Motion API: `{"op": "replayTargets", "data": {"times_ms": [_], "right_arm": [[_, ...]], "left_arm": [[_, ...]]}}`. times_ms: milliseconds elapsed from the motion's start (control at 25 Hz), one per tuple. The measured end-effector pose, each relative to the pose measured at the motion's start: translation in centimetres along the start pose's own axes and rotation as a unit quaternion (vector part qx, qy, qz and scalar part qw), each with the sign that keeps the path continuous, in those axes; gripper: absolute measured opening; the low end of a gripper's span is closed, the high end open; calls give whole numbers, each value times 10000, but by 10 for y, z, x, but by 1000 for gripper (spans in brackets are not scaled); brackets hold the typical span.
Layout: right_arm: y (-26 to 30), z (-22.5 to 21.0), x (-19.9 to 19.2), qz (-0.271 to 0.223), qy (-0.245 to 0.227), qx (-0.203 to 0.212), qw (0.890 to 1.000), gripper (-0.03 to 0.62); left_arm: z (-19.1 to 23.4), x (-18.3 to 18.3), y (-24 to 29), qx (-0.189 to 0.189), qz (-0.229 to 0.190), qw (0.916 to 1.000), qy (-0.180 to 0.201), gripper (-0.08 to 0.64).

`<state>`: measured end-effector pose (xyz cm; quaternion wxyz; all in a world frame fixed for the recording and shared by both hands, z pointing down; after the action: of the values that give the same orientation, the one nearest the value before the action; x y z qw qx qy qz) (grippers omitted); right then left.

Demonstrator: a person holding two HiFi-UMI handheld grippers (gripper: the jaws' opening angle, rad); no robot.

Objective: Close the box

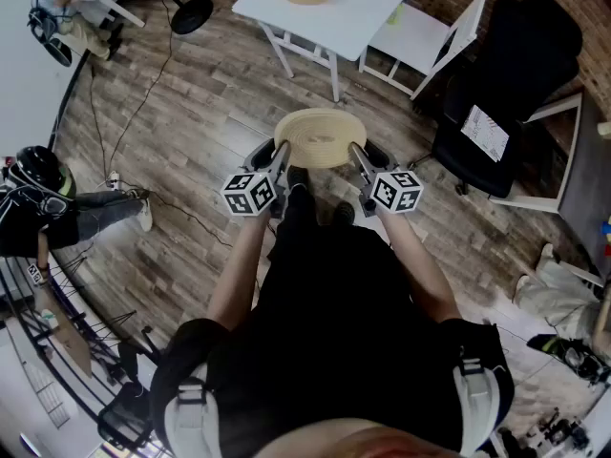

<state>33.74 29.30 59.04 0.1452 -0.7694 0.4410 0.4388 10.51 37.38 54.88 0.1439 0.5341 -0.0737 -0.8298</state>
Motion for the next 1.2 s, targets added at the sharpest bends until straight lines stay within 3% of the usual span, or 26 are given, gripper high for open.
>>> {"op": "replayTargets", "data": {"times_ms": [800,1200], "right_arm": [[-15,9,-11,35,61,-46,10000,133],[3,14,-13,61,59,-160,9998,133]], "left_arm": [[-9,0,-18,-32,-163,9999,-47,140],[12,11,-10,-124,-174,9997,-146,140]]}}
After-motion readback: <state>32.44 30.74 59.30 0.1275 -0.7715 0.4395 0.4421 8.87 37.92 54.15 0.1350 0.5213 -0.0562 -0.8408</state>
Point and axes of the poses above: the fingertips, and each gripper's own axes: y forward along the fingers, z to its left, x out of its top, the point moved 5 cm from there along -y, backward along the fingers, and after that the axes turned 9 degrees about -z, right-handed, at the moved point
